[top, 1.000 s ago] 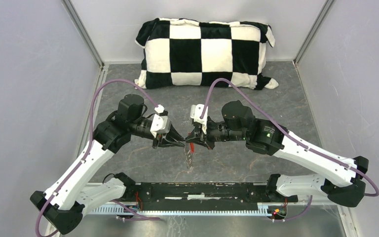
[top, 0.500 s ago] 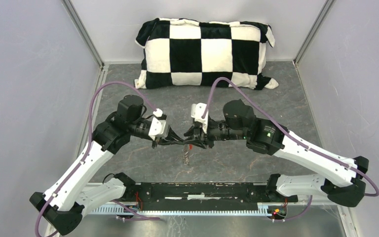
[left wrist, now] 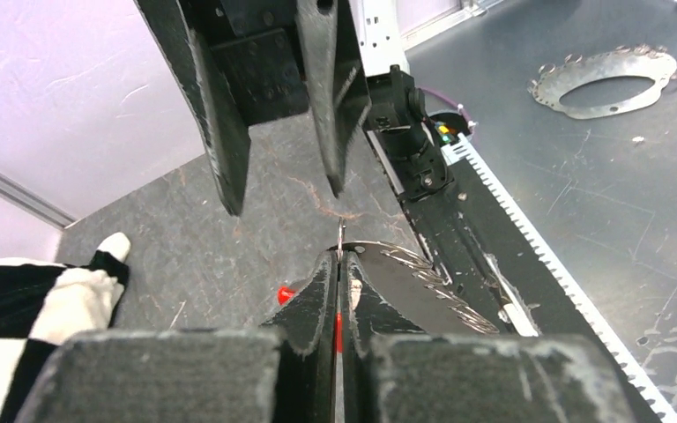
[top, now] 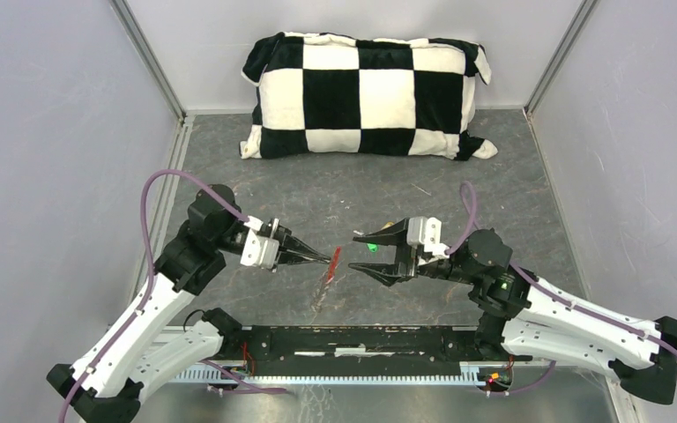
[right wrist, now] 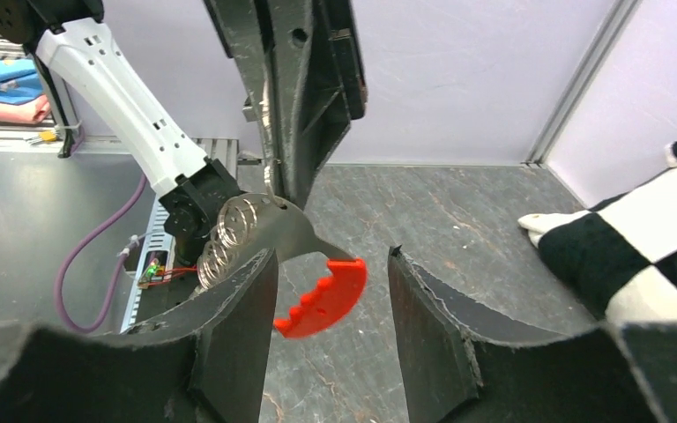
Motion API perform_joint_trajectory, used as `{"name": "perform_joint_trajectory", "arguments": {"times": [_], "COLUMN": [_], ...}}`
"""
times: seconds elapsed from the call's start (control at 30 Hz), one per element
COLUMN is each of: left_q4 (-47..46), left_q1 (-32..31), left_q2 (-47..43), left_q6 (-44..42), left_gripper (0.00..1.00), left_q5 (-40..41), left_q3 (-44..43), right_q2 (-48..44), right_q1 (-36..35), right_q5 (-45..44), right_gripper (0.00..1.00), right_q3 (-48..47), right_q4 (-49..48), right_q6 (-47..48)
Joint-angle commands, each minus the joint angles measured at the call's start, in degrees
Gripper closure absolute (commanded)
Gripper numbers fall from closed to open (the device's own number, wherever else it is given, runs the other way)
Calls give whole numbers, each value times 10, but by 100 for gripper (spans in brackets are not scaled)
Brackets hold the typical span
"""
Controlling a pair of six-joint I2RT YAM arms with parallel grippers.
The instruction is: Put the keys on the keyring
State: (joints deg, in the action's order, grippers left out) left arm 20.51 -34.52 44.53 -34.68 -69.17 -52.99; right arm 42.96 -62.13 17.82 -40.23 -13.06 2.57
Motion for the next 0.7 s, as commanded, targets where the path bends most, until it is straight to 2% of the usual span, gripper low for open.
{"name": "perform_joint_trajectory", "arguments": {"times": [0.0,0.07,0.1,0.23,0.27,0.33,0.43,0.67], "left_q4": [-136,-121,-90,90,141,196,200,258], "left_q1": [-1,-1,-1,-1,-2,-2,-1,-2], "left_q2": [13,21,21,6,-1,-14,-27,-38], "left_q6": [133,133,98,-171,-302,-421,-477,-545], "left_gripper": [98,98,98,98,98,98,98,98], "left_q5": [-29,-31,-30,4,20,61,99,103], "left_q3": [5,-7,-14,-32,-31,-18,-4,6], "right_q2": [14,16,14,4,-1,-6,-5,11], "right_q1": [1,0,1,1,1,1,1,2], "right_q5": [30,13,5,-26,-33,-52,-75,-123], "right_gripper": [45,45,45,45,45,45,45,45], "right_q3": [11,11,14,29,35,43,49,55], "right_q4": [-104,-98,-97,-103,-104,-105,-101,-89], "right_q6": [-19,-13,-9,15,22,31,41,57]}}
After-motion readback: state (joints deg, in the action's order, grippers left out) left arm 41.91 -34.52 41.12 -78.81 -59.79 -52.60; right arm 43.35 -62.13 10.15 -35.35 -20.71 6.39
